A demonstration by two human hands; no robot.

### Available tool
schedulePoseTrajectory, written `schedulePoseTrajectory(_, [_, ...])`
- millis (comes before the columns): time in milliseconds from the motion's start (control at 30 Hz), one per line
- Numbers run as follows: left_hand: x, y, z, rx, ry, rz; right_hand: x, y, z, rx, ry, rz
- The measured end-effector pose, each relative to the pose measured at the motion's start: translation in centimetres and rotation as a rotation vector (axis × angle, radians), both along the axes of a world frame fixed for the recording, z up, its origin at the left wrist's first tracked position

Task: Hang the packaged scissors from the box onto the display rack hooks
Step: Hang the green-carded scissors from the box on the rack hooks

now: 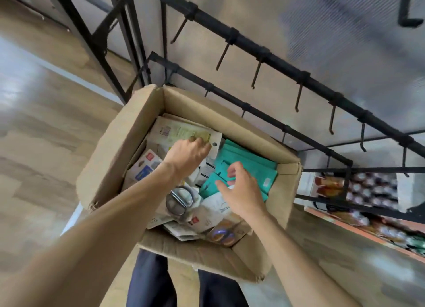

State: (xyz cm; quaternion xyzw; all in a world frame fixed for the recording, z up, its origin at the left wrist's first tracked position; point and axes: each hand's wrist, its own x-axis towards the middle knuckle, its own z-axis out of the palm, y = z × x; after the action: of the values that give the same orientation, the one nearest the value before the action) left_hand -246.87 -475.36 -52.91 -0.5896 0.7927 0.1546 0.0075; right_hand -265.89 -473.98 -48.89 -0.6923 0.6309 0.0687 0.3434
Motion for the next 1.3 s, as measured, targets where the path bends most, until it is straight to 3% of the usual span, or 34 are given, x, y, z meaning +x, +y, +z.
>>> schedulePoseTrajectory(100, [1.9,0.6,1.4,-0.097,0.133,0.002,-0.5,0.1,-0.2,0.014,-0.020,-0.008])
schedulePoseTrajectory(233, [6.0,-0.6,6.0,-0.294,0.367,0.324,-0.6,0.2,-0.4,0.017,-0.057,0.044])
schedulePoseTrajectory(700, [10.8,2.9,10.5,-0.387,0.549,0.671,6.4,-3.1,-3.5,-0.330,0.044,0.317])
schedulePoseTrajectory(833, [11.5,4.3,10.8,-0.407,0.650,0.769,5.7,-1.0,-3.3,-0.325,0.046,0.319])
schedulePoseTrajectory(1167, [11.5,9.4,9.6,-0.344,0.631,0.775,2.7,5.7,-3.2,-0.190,-0.092,0.484])
schedulePoseTrajectory(1300, [11.6,10.0,9.2,-0.339,0.677,0.804,2.9,5.8,-3.6,-0.061,-0.132,0.392])
